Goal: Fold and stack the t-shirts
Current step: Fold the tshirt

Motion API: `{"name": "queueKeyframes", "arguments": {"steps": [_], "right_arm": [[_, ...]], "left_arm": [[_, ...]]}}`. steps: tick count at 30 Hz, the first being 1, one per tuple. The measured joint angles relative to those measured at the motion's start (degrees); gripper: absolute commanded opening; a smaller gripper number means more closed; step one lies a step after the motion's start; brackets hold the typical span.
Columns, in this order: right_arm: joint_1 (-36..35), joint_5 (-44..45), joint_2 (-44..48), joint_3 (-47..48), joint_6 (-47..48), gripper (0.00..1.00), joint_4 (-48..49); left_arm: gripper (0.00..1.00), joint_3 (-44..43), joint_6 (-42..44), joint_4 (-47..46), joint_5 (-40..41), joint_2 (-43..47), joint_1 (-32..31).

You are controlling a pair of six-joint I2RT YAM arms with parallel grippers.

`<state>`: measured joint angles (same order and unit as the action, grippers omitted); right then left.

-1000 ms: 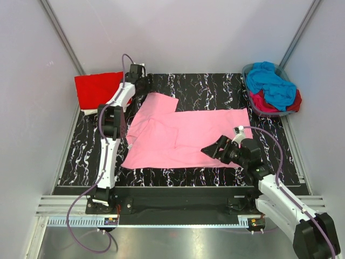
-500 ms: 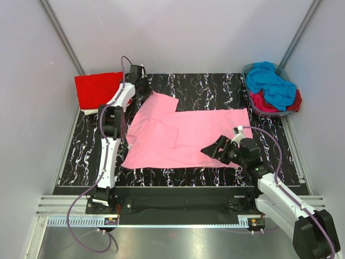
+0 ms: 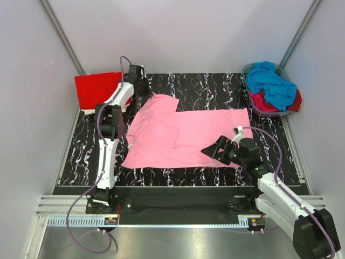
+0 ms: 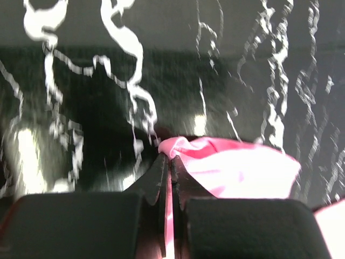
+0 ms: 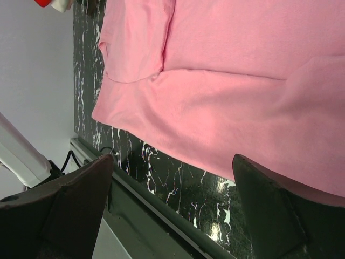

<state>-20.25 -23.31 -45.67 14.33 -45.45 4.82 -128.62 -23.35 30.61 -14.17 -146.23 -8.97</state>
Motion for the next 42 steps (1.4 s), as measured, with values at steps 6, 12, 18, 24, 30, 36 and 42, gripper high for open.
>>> {"name": "queueKeyframes", "arguments": {"steps": [6,12,18,24,30,36,42], "right_arm": [[0.0,6.01,4.11,4.92,0.39,1.0,-9.94],[4.24,17.97,-10.86,33.07,4.24,1.0,-29.29],[15.67,23.91,-33.2,56.37,9.9,0.99,-40.33],[18.64,27.43,-56.3,77.0,14.03,0.84,-48.76],[20.11,31.47,-74.82,94.25,15.82,0.79,-54.97],[20.09,33.68,-86.53,103.06,16.37,0.77,-58.99],[20.37,33.77,-94.36,109.44,16.52,0.73,-62.45]], "left_arm": [[0.0,8.26,0.83,3.78,0.31,11.89,-0.66],[0.0,21.33,1.73,4.7,2.03,28.48,-4.66],[0.0,34.38,1.73,4.13,4.44,40.89,-8.76],[0.0,42.84,1.29,2.03,5.18,42.64,-8.94],[0.0,52.02,0.66,0.63,5.09,45.0,-9.09],[0.0,57.2,-0.26,-1.2,4.9,51.74,-9.11],[0.0,60.96,-0.44,-3.3,4.96,57.05,-9.16]]}}
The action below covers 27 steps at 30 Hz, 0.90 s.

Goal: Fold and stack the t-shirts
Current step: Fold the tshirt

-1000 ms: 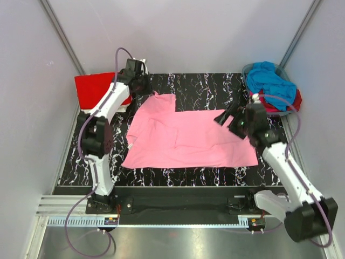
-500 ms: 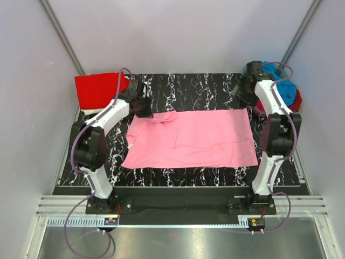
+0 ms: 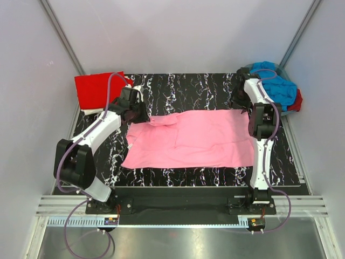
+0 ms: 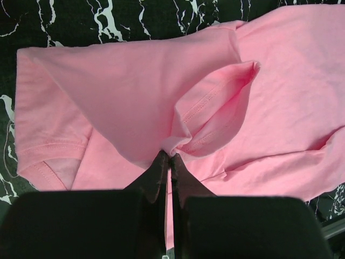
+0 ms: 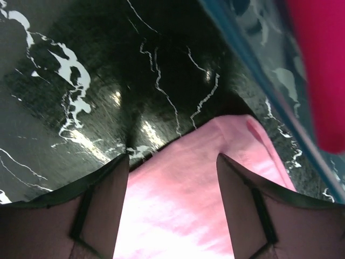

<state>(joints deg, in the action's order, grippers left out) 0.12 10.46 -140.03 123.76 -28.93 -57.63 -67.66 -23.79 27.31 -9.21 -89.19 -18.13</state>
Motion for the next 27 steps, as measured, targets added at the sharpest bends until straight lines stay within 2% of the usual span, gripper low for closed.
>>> {"name": "queueKeyframes", "arguments": {"steps": [3,5,8,11,12,15,18,21,27], "right_arm": [[-0.09,-0.26,-1.75,2.58,0.0,0.68,-0.9],[-0.07,-0.52,-2.38,3.41,0.2,0.51,-0.81],[0.42,-0.72,-2.6,3.17,0.66,0.36,-0.46],[1.05,-0.9,-1.46,0.9,0.83,0.31,0.79],[1.14,-0.96,-0.66,-0.59,0.83,0.19,1.88],[1.55,-0.79,2.54,-6.54,0.74,0.0,6.05],[2.08,-1.46,4.63,-10.23,0.35,0.0,8.59],[2.08,-1.53,4.7,-10.12,0.35,0.0,8.5],[2.21,-3.54,6.58,-12.52,0.24,0.0,8.31]], "left_arm": [[0.0,0.63,0.0,-0.17,0.0,0.2,0.0],[0.0,0.76,-0.02,-0.09,0.02,0.2,0.0],[0.0,0.92,-0.02,-0.52,0.0,0.2,0.0],[0.0,1.42,-0.02,-0.83,0.02,0.2,0.0],[0.0,1.64,-0.02,-0.9,0.02,0.2,0.0],[0.0,2.19,-0.07,-0.94,0.04,0.2,0.0],[0.0,2.34,-0.09,-0.83,0.28,0.2,0.0],[0.0,1.81,-0.04,0.33,1.01,0.22,0.17],[0.0,-5.18,0.7,6.1,2.16,1.05,1.31]]}}
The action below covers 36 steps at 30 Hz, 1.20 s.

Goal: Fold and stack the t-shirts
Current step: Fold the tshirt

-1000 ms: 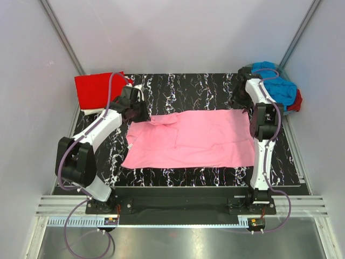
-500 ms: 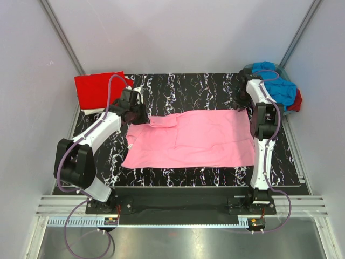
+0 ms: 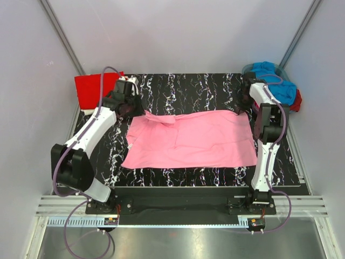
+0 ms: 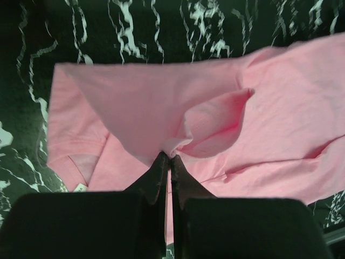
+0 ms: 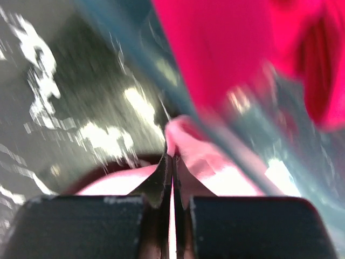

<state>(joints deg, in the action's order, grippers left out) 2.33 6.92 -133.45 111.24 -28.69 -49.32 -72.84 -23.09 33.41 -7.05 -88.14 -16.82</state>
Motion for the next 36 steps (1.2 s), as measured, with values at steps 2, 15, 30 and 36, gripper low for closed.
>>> {"name": "queueKeyframes", "arguments": {"steps": [2,15,30,36], "right_arm": [[0.0,-0.59,2.38,-2.62,-0.02,0.0,-0.66],[0.04,-1.51,28.26,-25.75,0.02,0.0,1.77],[0.04,-1.18,37.24,-39.32,0.68,0.0,3.48],[0.17,-0.33,41.57,-44.83,0.31,0.0,4.72]], "left_arm": [[0.0,-1.75,0.37,0.72,0.22,1.18,0.28],[0.0,4.11,0.66,5.29,0.35,13.35,0.33],[0.0,12.26,0.83,8.59,1.07,23.19,0.33],[0.0,15.04,0.81,9.81,1.31,25.62,0.33]]}}
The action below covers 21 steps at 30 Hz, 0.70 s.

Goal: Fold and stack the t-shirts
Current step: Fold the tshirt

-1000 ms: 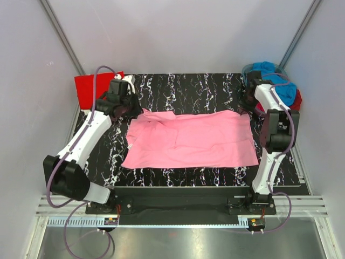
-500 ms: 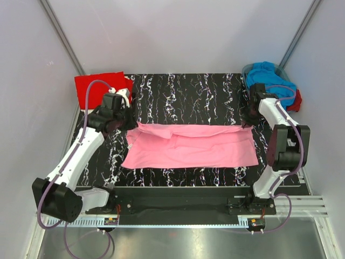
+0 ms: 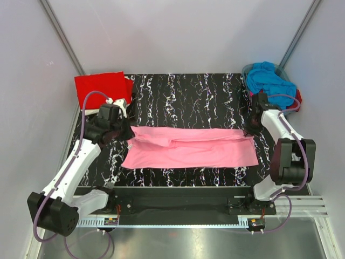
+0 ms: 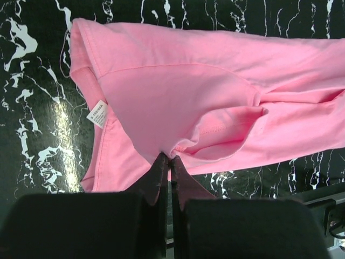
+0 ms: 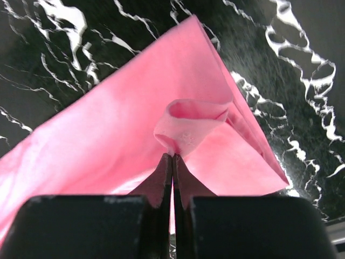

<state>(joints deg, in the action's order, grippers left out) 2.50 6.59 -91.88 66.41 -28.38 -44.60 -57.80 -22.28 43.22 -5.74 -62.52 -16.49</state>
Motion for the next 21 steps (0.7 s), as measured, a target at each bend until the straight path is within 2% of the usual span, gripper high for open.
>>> {"name": "queueKeyframes", "arguments": {"steps": [1,2,3,5,6,11,14,18,21], "right_arm": [[0.24,-0.11,1.03,-1.46,-0.35,0.01,0.31],[0.7,-0.35,2.16,-3.3,-0.79,0.08,1.09],[1.46,-0.79,3.28,-5.2,-1.36,0.53,1.53],[3.21,-1.57,4.85,-8.46,-2.43,0.87,2.19],[4.02,-1.79,5.57,-10.6,-3.04,0.99,2.47],[5.6,-2.16,6.67,-12.79,-3.91,1.0,2.75],[5.53,-3.63,9.33,-12.74,-3.96,0.95,3.34],[4.48,-7.3,12.61,-12.7,-3.61,0.93,5.38],[2.4,-10.38,10.49,-12.22,-2.69,0.89,6.86]], "left_arm": [[0.01,0.76,-0.02,0.13,0.02,0.66,0.0],[0.13,1.66,-0.07,0.35,0.04,1.51,0.0],[0.29,2.64,0.02,0.66,0.07,2.45,0.0],[0.48,4.46,-0.35,1.75,0.17,4.61,0.0],[0.59,5.14,-0.59,2.54,0.22,5.66,0.0],[0.65,8.5,-2.43,5.03,0.28,11.56,0.0],[0.65,9.99,-3.89,5.2,0.2,14.71,0.0],[0.57,11.65,-6.05,3.5,0.09,14.71,-0.04],[0.54,12.7,-7.5,1.14,0.24,9.97,-0.76]]}}
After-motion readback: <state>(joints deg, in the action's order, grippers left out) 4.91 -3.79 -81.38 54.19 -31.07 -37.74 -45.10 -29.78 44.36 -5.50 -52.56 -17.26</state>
